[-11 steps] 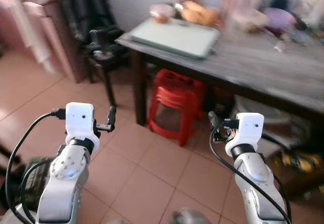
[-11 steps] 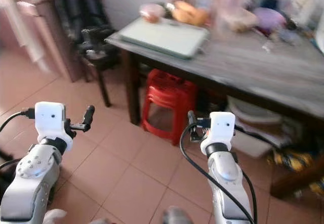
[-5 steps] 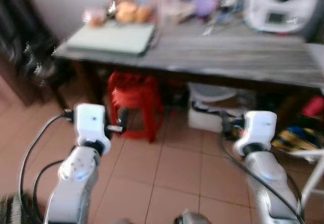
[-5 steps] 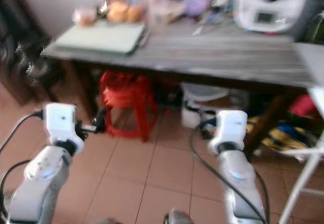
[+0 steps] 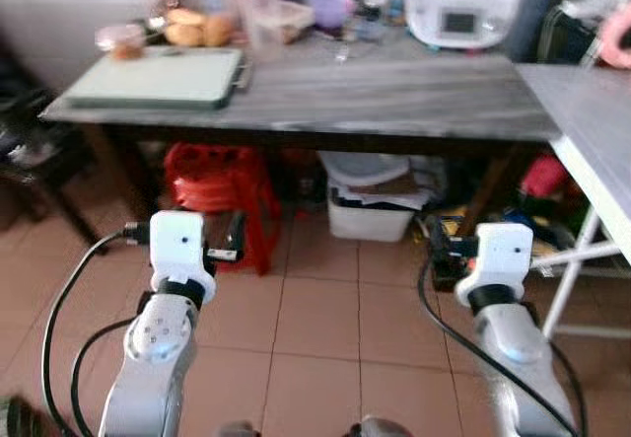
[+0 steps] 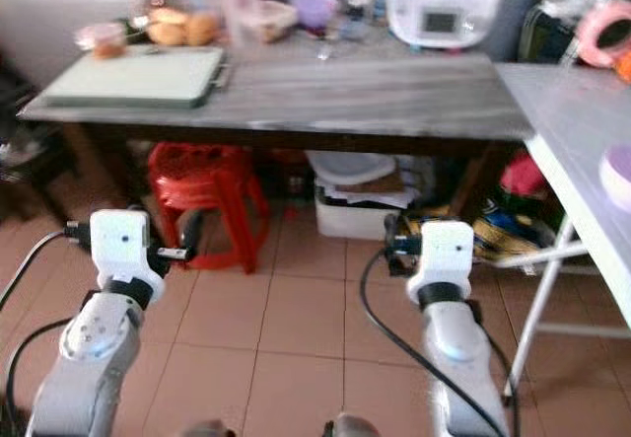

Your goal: Setting the table

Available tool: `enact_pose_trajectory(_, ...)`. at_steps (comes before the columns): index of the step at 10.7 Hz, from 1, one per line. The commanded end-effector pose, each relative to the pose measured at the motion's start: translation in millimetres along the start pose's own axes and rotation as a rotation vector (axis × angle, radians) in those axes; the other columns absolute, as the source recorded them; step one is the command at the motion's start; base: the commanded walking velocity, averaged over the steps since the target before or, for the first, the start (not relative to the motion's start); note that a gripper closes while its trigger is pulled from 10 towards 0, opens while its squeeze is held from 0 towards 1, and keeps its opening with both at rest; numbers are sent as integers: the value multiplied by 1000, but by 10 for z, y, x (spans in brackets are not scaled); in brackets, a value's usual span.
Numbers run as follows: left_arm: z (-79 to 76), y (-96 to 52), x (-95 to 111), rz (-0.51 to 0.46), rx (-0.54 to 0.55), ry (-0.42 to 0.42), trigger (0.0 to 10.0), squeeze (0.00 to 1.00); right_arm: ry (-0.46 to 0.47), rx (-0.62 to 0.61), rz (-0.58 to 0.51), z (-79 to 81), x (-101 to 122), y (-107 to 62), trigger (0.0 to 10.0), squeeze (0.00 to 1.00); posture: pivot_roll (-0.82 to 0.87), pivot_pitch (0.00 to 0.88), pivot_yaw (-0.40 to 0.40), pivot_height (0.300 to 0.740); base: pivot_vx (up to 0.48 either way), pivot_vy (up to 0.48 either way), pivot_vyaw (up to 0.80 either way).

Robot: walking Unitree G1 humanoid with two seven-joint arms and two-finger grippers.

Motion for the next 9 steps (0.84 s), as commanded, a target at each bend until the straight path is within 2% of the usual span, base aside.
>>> enact_pose_trajectory(1,50,19,-72,20,34,-3,10000,0,25,3,-31,26,26,36,10000,0,40,0,-1,740,0,0,0)
enact_pose_trajectory(2,36,43,-82,17,30,5,10000,0,11,0,-37,37,29,62,10000,0,41,0,-2,740,0,0,0)
enact_pose_trajectory(3,-48,62,-94,-6,-18,47,10000,0,4,19,-40,96,-29,41,10000,0,55,0,-10,740,0,0,0)
enact_pose_trajectory(4,-64,64,-87,-9,-35,29,10000,0,11,27,-19,125,-83,5,10000,0,51,0,-6,740,0,-296,0)
enact_pose_trajectory(7,-49,59,-57,-16,-25,18,10000,0,12,31,-40,111,-35,55,10000,0,52,0,0,740,0,-480,0)
enact_pose_trajectory(9,-36,48,-39,-18,-26,11,10000,0,15,19,-31,110,-62,22,10000,0,52,0,2,740,0,-480,0)
Point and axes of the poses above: a point about 5 cm out from each wrist's last joint towards the gripper, its own y axis pointing out of the wrist towards the gripper, its own x axis along the axis of the wrist's last joint, z = x × y, the point moved 1 cm from there along y, pointing out of the wrist towards the gripper, and after that the axes turned 3 degrees about y, right-handed, at the moved point
